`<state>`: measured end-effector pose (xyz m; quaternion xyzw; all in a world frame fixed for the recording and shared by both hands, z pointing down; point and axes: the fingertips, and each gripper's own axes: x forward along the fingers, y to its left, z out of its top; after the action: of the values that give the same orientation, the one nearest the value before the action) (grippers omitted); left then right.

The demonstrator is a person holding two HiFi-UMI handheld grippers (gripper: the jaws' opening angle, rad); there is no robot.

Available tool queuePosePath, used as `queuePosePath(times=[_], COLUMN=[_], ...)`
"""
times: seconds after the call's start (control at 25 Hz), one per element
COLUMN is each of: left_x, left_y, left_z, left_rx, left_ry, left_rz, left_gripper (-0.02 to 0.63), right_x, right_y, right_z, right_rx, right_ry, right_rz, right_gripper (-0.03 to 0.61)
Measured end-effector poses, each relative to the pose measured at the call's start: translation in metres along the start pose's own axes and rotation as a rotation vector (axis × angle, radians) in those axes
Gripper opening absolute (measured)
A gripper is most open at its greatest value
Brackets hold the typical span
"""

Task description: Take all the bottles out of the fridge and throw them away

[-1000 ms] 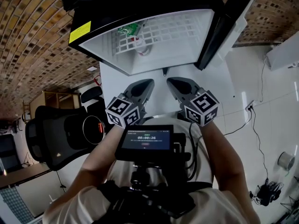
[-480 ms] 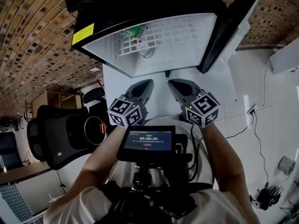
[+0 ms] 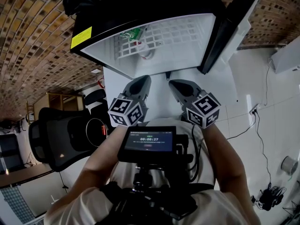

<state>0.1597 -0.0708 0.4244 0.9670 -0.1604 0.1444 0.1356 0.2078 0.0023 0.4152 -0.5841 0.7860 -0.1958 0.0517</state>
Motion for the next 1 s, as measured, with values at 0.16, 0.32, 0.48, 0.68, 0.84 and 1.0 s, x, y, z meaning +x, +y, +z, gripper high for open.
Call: queuePosePath(times=[0.16, 0.32, 0.48, 0.68, 0.84, 1.0], left_x=[0.005, 0.010, 0.014, 0.030, 0.066, 0.095], left_y=[0.000, 0.000, 0.002, 0.042, 0.080, 0.118], left_z=[-0.001, -0.003, -0.004, -0.009, -0.026, -0.044], left_rx=[0.013, 0.012, 0.011, 0.019, -0.043, -0.045], left_ry=[0.008, 0.014, 0.021, 0.023, 0.079, 0.152], left_rz=[0.006, 0.005, 0.013, 0.156, 0.230, 0.342], left_gripper=[0.023, 0.023, 0.023, 0.029, 0.288, 0.391], right_x=[0.000, -0.002, -0.001, -0.001, -0.009, -0.026], right_y=[-0.004, -0.009, -0.013, -0.016, -0.019, -0.030], right_z=[0.002, 0.001, 0.001, -0.001, -0.005, -0.008], right_rx=[0.000, 0.005, 0.011, 0.016, 0.006, 0.005], right_ry=[-0.003, -0.001, 0.000, 0.012, 0.031, 0.044], right_rz=[-0.001, -0.005, -0.005, -0.004, -0.018, -0.058], right_gripper=[0.003, 0.003, 0.003, 0.003, 0.003, 0.003])
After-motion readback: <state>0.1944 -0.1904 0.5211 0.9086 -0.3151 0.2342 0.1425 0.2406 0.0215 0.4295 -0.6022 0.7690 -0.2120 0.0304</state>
